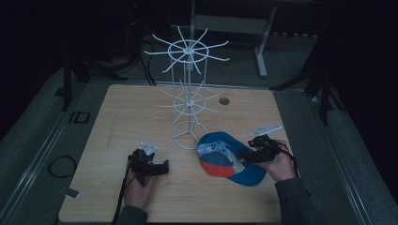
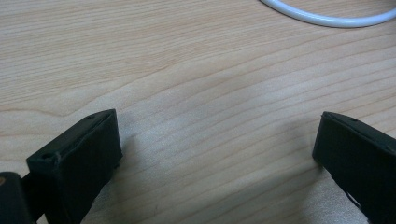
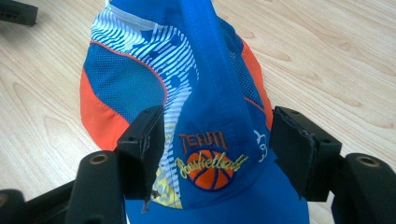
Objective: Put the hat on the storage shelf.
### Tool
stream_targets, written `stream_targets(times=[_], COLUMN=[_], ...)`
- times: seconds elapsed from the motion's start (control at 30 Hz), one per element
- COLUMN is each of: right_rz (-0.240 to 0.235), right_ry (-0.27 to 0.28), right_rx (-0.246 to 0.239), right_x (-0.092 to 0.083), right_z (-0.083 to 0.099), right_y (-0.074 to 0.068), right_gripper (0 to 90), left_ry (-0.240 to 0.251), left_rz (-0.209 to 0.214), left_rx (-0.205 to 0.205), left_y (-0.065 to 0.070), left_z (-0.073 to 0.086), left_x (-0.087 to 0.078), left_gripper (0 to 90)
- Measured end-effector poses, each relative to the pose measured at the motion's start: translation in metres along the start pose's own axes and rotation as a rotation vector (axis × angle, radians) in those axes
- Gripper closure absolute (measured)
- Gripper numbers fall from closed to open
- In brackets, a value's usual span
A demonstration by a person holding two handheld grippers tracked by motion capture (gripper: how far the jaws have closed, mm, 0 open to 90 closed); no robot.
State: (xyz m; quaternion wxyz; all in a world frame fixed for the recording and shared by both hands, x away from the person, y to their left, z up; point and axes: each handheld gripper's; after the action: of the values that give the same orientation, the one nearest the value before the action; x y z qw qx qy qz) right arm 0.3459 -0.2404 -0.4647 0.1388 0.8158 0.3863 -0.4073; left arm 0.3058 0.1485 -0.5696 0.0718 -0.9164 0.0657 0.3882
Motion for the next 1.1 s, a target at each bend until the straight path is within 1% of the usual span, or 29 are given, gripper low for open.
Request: stream_targets(times=[0.63, 0.77, 1.03, 1.1], right_rz=[-0.010, -0.012, -0.016, -0.018], right_ry=[-0.029, -0.039, -0.039, -0.043], right_rx=[-0.025, -0.030, -0.031, -0.038], right_x=[0.007, 0.010, 0.015, 0.016], right_z=[-0.020, -0.022, -0.025, -0.027], right_y=[0.001, 0.001, 0.000, -0.001], right_gripper=[32.4, 32.1, 32.0, 32.0], left_ry=[-0.002, -0.002, -0.004, -0.003], left_rz=[-0.001, -0.001, -0.001, -0.001], left_rx=[0.005, 0.005, 0.008, 0.007], left_y=[0.000, 0.000, 0.000, 0.000], left_z=[0.000, 0.000, 0.000, 0.000], left_x=[0.000, 0.000, 0.000, 0.000], left_gripper=[1.4, 1.4, 1.4, 1.4])
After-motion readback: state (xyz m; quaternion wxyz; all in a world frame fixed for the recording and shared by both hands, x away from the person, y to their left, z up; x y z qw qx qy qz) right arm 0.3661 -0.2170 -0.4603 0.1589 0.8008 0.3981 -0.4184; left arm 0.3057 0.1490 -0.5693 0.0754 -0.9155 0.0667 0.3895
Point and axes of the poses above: each handheld gripper's, and its own axes: x roughly forward along the jaws, z roughly out of its underside, y roughly to its right, and after that the axes turned 7 degrees about -z, right-handed
